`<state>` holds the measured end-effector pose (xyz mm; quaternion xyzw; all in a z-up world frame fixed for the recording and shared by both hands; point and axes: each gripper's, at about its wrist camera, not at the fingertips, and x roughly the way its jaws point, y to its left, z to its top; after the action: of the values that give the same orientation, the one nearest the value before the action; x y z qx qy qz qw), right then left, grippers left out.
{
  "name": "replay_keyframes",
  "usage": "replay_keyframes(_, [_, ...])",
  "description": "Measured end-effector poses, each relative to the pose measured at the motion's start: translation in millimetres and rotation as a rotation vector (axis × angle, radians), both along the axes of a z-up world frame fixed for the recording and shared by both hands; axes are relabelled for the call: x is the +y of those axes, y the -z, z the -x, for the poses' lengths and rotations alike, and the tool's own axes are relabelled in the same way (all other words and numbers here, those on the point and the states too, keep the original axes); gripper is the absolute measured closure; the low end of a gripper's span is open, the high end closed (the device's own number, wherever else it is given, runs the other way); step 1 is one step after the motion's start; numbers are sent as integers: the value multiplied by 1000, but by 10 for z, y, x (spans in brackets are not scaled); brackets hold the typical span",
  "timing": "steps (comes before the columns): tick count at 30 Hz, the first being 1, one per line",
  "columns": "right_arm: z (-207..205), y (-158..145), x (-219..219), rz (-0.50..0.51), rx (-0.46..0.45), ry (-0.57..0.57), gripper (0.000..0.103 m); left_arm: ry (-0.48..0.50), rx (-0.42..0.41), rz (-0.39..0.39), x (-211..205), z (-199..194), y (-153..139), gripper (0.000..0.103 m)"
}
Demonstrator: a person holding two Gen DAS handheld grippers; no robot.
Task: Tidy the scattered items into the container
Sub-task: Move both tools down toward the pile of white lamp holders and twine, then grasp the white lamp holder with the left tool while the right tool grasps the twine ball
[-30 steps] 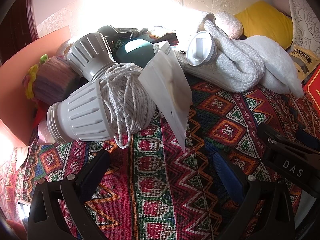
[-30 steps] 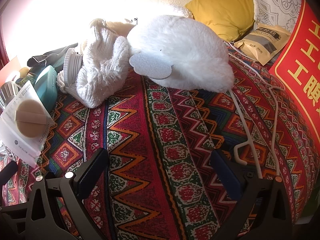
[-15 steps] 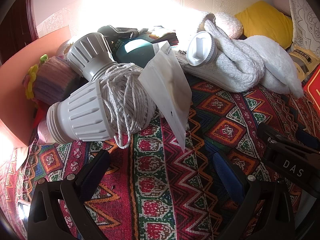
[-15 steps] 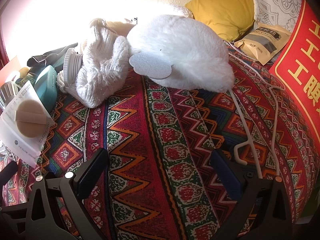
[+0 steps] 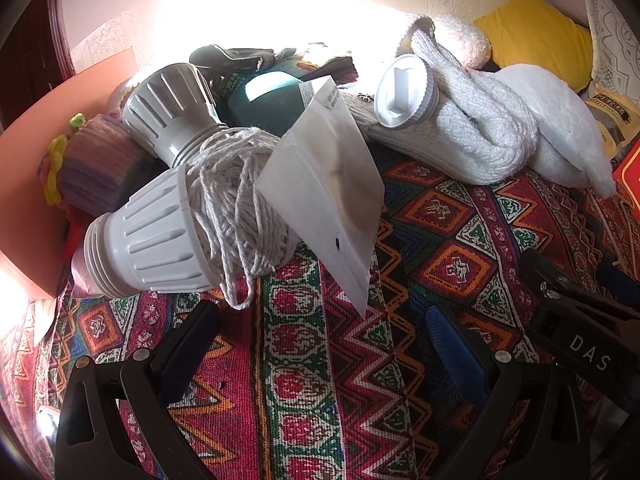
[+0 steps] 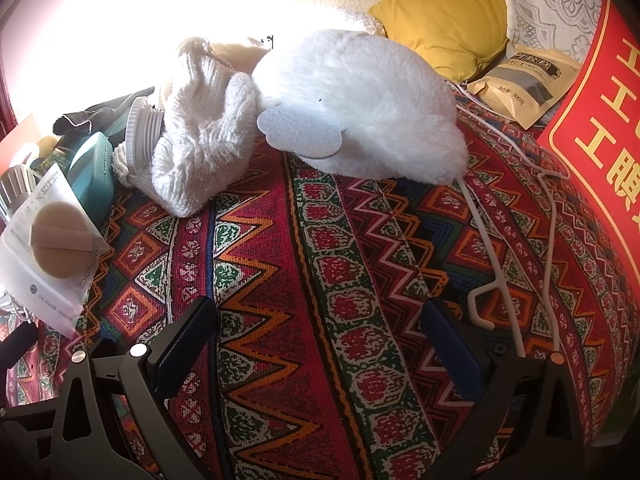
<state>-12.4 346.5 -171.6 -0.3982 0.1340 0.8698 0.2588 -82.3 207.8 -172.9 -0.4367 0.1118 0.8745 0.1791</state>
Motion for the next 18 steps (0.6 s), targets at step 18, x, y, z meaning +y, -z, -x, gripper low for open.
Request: replay_keyframes(18, [-60, -333, 168, 356, 58, -64, 1, -139, 69, -88, -553, 386, -318, 9])
